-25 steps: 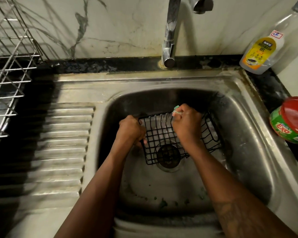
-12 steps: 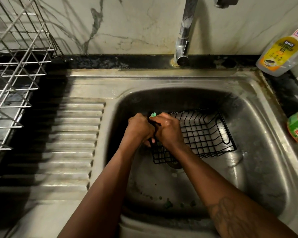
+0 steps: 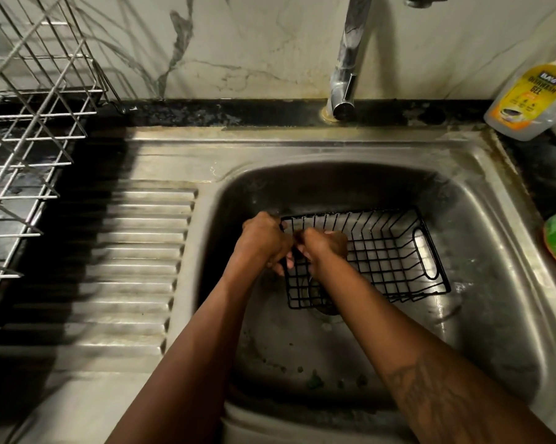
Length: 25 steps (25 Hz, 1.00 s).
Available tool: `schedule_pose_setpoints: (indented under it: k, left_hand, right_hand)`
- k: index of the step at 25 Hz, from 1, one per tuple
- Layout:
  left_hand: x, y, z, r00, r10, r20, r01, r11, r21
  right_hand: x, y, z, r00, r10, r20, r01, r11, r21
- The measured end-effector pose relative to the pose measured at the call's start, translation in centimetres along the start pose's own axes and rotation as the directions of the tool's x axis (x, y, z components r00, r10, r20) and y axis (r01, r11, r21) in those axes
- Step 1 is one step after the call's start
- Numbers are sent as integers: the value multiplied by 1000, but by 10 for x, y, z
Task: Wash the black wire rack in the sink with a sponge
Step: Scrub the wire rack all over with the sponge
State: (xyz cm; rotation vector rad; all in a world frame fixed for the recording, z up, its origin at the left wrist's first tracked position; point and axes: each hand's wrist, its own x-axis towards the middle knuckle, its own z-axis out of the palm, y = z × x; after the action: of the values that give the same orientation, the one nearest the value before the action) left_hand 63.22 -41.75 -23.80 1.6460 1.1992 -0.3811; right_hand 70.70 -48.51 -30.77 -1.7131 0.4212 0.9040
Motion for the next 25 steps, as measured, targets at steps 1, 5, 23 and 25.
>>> schedule_pose_setpoints:
  k: [1,5,23,25]
  left_hand:
    - [1,-1,0,999,17,-34,-17,1000,-19]
    - [1,-1,0,996,28,-84,-30,999,-22]
    - [16,1,5,997,-65,-50,62,996,-62]
    - [16,0,6,996,-75,-53,71,995,-73]
  right_hand:
    - [-1,-1,3,996,39,84,-50,989,136]
    - [-16,-10,0,980,-52,192,-25,925,379]
    - [-26,-14,-15,985,170,-7,-165,961,221]
    - [-23,-16,-16,982,190,-20,-176,941,290]
